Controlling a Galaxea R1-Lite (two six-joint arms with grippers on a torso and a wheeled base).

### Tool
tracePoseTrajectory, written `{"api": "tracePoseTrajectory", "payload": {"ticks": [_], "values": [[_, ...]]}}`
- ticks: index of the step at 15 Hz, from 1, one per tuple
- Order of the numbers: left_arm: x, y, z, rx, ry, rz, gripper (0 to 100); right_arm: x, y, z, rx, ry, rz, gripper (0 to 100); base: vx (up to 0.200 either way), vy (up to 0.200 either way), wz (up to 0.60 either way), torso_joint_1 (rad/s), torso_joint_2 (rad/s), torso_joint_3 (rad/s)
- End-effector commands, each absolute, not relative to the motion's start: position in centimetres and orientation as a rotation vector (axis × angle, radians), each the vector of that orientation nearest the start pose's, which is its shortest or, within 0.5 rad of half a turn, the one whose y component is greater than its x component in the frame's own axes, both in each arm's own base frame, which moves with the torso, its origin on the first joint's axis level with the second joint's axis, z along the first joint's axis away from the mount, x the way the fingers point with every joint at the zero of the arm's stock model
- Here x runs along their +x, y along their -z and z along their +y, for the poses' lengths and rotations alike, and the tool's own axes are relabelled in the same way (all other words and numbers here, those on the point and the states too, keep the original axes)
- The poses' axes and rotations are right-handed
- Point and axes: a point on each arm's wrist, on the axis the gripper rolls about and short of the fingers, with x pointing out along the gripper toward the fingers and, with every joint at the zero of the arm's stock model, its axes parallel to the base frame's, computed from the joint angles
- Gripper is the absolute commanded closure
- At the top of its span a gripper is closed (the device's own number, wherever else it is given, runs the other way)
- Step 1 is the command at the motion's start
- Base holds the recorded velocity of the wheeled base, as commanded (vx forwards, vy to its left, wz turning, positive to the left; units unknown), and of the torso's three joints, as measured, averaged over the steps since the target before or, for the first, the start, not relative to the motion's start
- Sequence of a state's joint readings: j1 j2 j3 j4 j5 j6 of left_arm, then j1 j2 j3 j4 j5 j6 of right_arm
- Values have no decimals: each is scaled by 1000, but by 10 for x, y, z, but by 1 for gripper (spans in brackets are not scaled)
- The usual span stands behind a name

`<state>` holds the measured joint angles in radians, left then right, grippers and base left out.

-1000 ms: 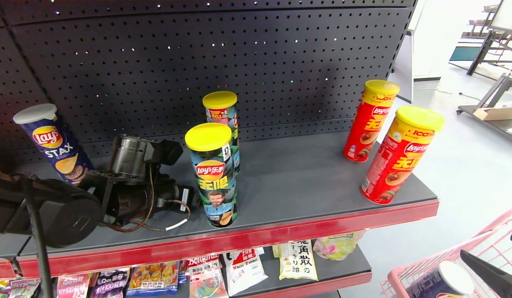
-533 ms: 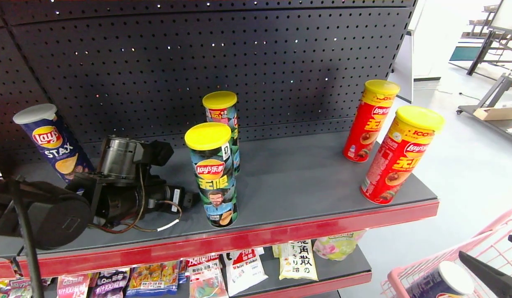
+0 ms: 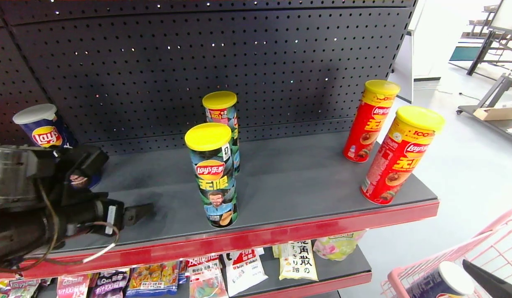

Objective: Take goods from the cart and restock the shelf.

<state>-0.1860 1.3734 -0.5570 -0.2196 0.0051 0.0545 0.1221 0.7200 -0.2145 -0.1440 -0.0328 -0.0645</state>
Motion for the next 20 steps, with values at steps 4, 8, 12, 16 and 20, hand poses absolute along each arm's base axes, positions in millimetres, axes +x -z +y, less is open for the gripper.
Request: {"api": "tracePoseTrajectory", "payload": {"ticks": [4,8,12,16,20], "values": [[114,-195,-20,80,251,539,0,63,-145,4,-88,-61,380,0,0,0,0,0,0,0],[117,-195,-14,60,214,516,0,66,-145,2,-89,-30,392,0,0,0,0,0,0,0],[110,-197,-14,68,217,489,0,64,-146,2,-113,-31,379,0,0,0,0,0,0,0],[109,-197,-13,66,210,486,0,64,-145,2,-128,-34,384,0,-50,0,0,-1,-1,1],[105,-196,-13,68,211,479,0,64,-143,2,-146,-41,391,0,-200,0,0,7,5,0]]}}
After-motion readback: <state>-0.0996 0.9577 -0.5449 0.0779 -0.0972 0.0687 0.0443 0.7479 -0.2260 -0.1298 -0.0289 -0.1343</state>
